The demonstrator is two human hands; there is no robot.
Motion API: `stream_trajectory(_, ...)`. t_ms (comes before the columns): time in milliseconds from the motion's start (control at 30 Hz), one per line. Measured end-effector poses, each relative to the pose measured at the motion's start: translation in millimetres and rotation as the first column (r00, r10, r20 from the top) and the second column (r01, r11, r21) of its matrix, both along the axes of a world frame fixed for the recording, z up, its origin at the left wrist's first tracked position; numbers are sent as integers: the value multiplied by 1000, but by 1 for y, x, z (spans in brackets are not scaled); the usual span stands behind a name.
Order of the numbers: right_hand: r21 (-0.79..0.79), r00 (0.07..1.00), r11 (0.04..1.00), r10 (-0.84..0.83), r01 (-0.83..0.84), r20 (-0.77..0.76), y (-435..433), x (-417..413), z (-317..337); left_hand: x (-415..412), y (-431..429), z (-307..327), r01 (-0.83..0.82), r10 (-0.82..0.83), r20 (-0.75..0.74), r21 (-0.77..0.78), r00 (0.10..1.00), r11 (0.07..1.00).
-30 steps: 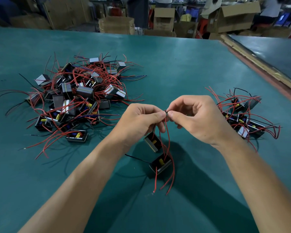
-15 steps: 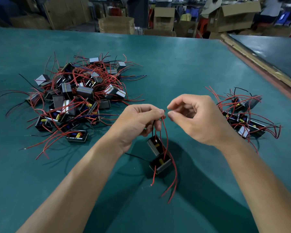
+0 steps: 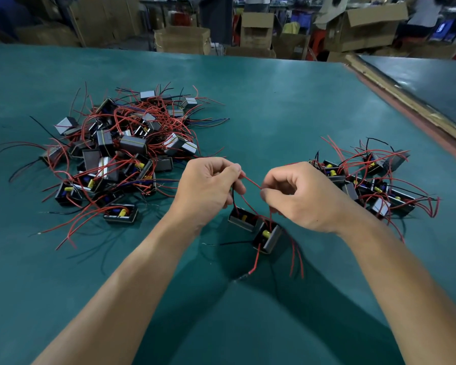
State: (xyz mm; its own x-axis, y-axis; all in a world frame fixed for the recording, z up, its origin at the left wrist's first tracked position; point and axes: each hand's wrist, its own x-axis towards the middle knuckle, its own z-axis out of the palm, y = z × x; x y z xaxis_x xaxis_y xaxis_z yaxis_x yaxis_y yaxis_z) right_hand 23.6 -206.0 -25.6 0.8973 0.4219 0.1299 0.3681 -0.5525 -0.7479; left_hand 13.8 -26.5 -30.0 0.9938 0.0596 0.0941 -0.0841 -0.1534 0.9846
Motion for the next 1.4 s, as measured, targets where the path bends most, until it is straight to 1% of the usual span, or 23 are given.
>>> stream_trajectory(100, -18, 999, 999, -29, 29, 22, 2, -1, 0, 1, -1, -3, -33, 33, 6, 104, 999, 994)
stream_trajectory(167, -30, 998, 998, -50, 51, 37, 3, -1, 0, 1, 1, -4, -46, 45, 10, 124, 999, 991)
stream_trajectory(267, -40, 997, 997, -58, 59, 42, 3, 1, -2, 0, 2, -2, -15, 15, -2, 50, 1000, 999)
stream_trajectory(467, -114, 995, 990, -78, 84, 56, 1, 1, -4, 1, 3, 1, 23, -26, -42, -72, 999, 997)
stream_trajectory(500, -144, 997, 987, -73, 78, 35, 0, 0, -4, 1, 3, 1, 26, -30, -42, -92, 999, 995)
stream_trajectory(567, -255, 998, 966, -56, 48, -26, 1, -1, -5, 0, 4, 1, 32, -36, -38, -113, 999, 993)
stream_trajectory(600, -315, 998, 948, -50, 38, -32, 3, -2, -6, 1, 4, 1, 34, -38, -34, -116, 999, 993)
stream_trajectory(700, -414, 996, 907, -55, 78, 68, 17, -6, -15, 0, 4, 1, 44, -45, -10, -109, 999, 993)
stream_trajectory(800, -418, 988, 900, -75, 127, 138, 24, -8, -21, 0, 5, 1, 36, -35, 11, -124, 999, 992)
stream_trajectory(933, -435, 993, 895, -61, 100, 104, 17, -4, -14, 1, 4, 1, -4, 8, 35, -123, 999, 992)
stream_trajectory(1033, -374, 989, 918, -94, 131, 116, 6, 1, -6, 3, 6, 1, -57, 65, 56, -128, 996, 990)
stream_trajectory(1100, -305, 974, 927, -186, 218, 132, -5, 7, 0, 4, 8, 0, -103, 112, 85, -105, 990, 989)
stream_trajectory(1133, -254, 952, 921, -265, 297, 154, -11, 10, 4, 5, 8, 0, -127, 137, 100, -93, 986, 987)
stream_trajectory(1167, -182, 909, 897, -368, 402, 193, -18, 13, 7, 6, 9, -1, -152, 161, 109, -84, 981, 985)
stream_trajectory(1200, -88, 839, 850, -487, 519, 242, -24, 16, 11, 7, 10, -2, -174, 182, 112, -77, 977, 982)
stream_trajectory(1267, 102, 633, 692, -702, 715, 326, -37, 20, 17, 9, 11, -4, -204, 209, 118, -53, 971, 977)
stream_trajectory(1300, 165, 532, 610, -771, 775, 349, -44, 21, 19, 10, 12, -5, -219, 222, 128, -39, 967, 975)
stream_trajectory(1333, 197, 456, 543, -815, 816, 358, -51, 24, 20, 11, 14, -7, -238, 240, 139, -30, 961, 971)
stream_trajectory(1367, 195, 413, 497, -840, 845, 352, -57, 27, 19, 12, 16, -8, -261, 261, 147, -25, 954, 965)
stream_trajectory(1400, 164, 401, 473, -851, 866, 339, -62, 30, 18, 14, 18, -9, -287, 287, 151, -23, 946, 958)
